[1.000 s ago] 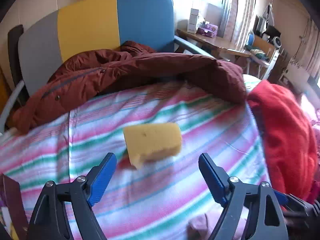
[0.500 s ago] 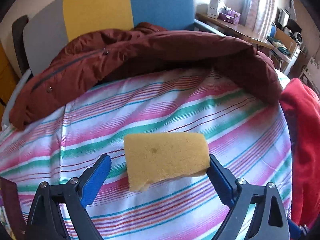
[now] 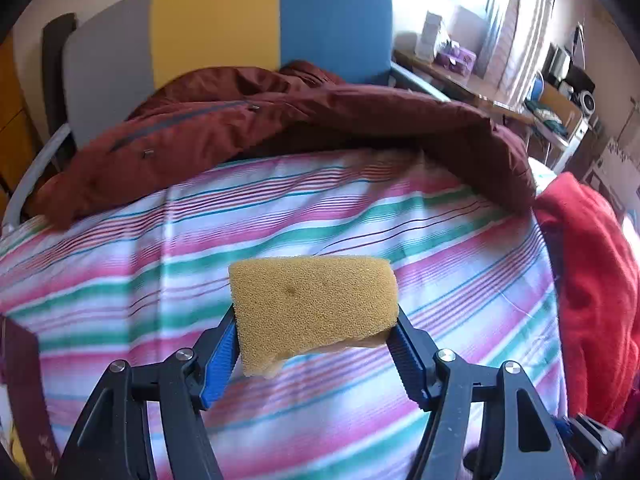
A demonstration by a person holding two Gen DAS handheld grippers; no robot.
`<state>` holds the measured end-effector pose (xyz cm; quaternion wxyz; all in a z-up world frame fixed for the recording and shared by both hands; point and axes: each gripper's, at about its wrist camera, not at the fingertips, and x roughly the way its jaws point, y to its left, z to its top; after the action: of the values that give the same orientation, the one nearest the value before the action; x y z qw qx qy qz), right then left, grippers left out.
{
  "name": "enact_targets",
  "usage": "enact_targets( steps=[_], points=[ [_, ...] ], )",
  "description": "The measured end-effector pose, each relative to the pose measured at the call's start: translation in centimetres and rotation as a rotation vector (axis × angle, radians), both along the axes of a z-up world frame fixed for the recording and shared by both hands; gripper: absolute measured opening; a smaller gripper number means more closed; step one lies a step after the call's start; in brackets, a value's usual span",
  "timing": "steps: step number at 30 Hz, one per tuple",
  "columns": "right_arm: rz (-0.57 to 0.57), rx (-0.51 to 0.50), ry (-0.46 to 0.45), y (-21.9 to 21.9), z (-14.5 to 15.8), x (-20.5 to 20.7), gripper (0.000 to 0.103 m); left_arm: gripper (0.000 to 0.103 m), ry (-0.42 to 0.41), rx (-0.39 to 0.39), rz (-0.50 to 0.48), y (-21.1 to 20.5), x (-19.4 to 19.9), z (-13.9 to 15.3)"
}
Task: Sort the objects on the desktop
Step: 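Carry the yellow sponge and pink sock over the gold box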
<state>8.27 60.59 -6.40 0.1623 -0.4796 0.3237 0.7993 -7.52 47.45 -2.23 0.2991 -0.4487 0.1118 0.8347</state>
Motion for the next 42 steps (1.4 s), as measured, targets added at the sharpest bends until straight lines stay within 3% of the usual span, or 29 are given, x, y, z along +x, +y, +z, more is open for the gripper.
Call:
enact_targets(
  steps=[6, 12, 14, 18, 21, 23, 26, 38, 42],
  points=[
    [0.044, 0.025, -0.085, -0.8, -1.1, -0.5, 0.086, 0.07, 0.04, 0.052, 0.009, -4.7, 3.0, 2.6],
    [0.141, 0.12, -0.155, -2.9, -1.3, -1.6, 0.087, 0.07, 0.07, 0.084, 0.012, -9.6, 5.6, 4.6],
    [0.168, 0.147, -0.178, -3.6, -1.5, -1.9, 0.093, 0.069, 0.081, 0.1, 0.02, -11.0, 6.3, 5.2],
    [0.188, 0.175, -0.197, -4.0, -1.7, -2.1, 0.093, 0.069, 0.105, 0.129, 0.024, -14.5, 7.9, 6.3],
    [0.196, 0.227, -0.222, -4.5, -1.7, -2.3, 0.086, 0.069, 0.108, 0.138, 0.029, -16.6, 8.7, 6.4],
    [0.192, 0.247, -0.213, -4.5, -1.4, -2.2, 0.068, 0.069, 0.11, 0.141, 0.038, -18.0, 9.0, 6.5],
    [0.174, 0.259, -0.191, -4.2, -0.9, -1.9, 0.05, 0.069, 0.123, 0.151, 0.061, -20.1, 9.2, 6.8],
    [0.219, 0.291, -0.159, -5.6, -0.5, -1.5, 0.043, 0.069, 0.168, 0.176, 0.168, -28.7, 8.3, 8.2],
    [0.227, 0.243, -0.134, -5.6, -0.5, -1.5, 0.052, 0.069, 0.181, 0.182, 0.198, -31.0, 8.0, 8.4]
  ],
)
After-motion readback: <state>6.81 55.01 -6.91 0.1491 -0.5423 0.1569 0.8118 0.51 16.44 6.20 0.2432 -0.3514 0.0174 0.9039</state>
